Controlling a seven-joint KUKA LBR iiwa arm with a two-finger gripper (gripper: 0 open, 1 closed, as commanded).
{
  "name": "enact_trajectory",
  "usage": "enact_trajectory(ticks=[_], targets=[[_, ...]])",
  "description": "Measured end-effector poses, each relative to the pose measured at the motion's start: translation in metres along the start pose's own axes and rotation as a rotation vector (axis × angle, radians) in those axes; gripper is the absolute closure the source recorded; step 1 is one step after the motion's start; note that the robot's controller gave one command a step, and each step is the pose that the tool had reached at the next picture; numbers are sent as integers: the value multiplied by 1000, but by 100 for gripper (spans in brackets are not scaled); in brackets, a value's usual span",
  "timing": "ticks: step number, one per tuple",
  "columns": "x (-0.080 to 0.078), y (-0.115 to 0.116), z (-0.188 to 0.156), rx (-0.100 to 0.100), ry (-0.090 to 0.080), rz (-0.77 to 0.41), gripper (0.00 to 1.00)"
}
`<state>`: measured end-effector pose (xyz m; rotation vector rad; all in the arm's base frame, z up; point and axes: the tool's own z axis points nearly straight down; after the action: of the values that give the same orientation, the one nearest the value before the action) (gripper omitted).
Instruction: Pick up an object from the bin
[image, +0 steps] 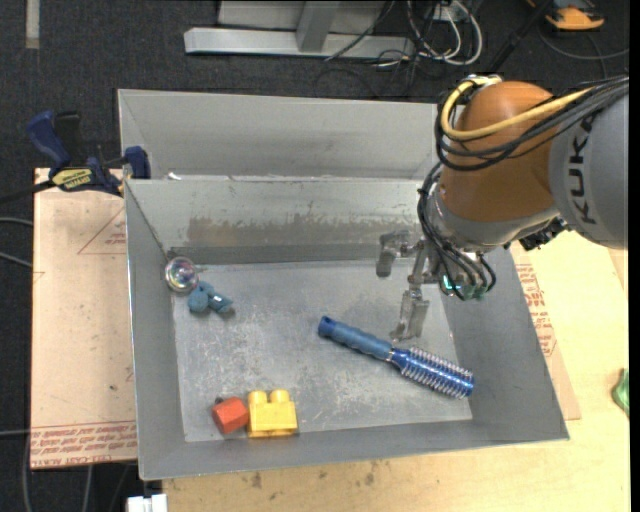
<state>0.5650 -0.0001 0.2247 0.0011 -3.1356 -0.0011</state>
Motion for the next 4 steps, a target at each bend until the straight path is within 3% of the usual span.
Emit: enact_trajectory(ticks=[1, 2, 3, 4], targets=[[34, -9, 154, -1, -12, -260, 0], [34, -9, 152, 0, -9, -260, 100], [42, -11, 90, 2, -13, -243, 100], [43, -11, 94, 1, -8, -243, 0]])
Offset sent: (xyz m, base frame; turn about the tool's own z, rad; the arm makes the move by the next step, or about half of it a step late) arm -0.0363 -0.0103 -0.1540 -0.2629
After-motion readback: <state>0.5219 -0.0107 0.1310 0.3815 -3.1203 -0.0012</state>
